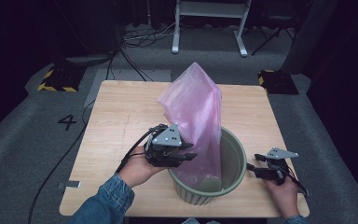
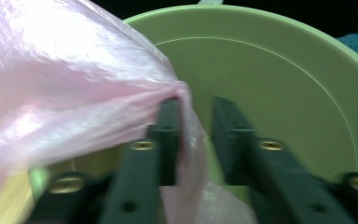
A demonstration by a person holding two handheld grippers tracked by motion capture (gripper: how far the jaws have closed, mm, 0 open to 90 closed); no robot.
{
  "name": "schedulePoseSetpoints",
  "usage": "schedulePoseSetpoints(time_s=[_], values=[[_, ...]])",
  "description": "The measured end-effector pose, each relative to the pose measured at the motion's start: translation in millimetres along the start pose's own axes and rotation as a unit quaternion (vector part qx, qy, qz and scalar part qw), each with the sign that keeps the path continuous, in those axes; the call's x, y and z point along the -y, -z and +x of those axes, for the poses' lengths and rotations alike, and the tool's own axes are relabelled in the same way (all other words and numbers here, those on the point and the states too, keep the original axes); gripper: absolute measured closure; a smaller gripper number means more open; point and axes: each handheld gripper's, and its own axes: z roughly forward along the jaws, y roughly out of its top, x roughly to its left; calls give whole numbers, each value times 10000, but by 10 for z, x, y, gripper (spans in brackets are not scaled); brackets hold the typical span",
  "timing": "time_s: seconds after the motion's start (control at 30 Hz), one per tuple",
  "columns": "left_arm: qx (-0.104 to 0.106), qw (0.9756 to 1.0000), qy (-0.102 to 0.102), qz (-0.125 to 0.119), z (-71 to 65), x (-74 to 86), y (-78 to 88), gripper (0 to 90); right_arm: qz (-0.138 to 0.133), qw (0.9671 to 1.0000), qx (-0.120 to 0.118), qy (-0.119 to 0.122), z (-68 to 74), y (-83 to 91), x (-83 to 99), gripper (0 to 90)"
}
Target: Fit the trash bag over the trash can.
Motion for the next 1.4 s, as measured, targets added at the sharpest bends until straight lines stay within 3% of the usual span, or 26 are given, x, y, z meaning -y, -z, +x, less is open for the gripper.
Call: schedulePoseSetpoints(time_s=[0.1, 0.2, 0.3, 0.57, 0.77, 0.9, 1.07, 1.13, 1.27, 1.4], values=[[-98, 9998, 95, -132, 33, 52, 63, 544, -20, 9999, -98, 76, 9, 9, 0, 475], [-14, 9990, 145, -418, 45, 101, 147, 511, 88, 9997, -136, 167, 23, 22, -37, 487], [45, 9977, 145, -665, 62, 131, 250, 501, -87, 9996, -144, 218, 34, 104, -114, 492], [-239, 9945, 468, -902, 226, 229, 487, 494, -505, 9982, -207, 232, -1, 423, -523, 455], [-393, 9896, 818, -1119, 386, 472, 696, 482, -661, 9969, -393, 189, -41, 559, -812, 432], [-517, 9868, 957, -1198, 398, 577, 768, 476, -757, 9951, -562, 289, 0, 624, -1028, 414], [-587, 9872, 918, -1161, 366, 609, 795, 476, -1000, 9909, -777, 454, 90, 703, -1374, 385], [-490, 9873, 884, -1227, 344, 610, 800, 476, -983, 9905, -732, 620, 153, 711, -1545, 365], [-402, 9874, 822, -1293, 297, 592, 798, 476, -1028, 9879, -881, 753, 242, 706, -1753, 355], [-394, 9885, 746, -1254, 262, 564, 777, 476, -1109, 9834, -1175, 832, 359, 669, -1991, 337]])
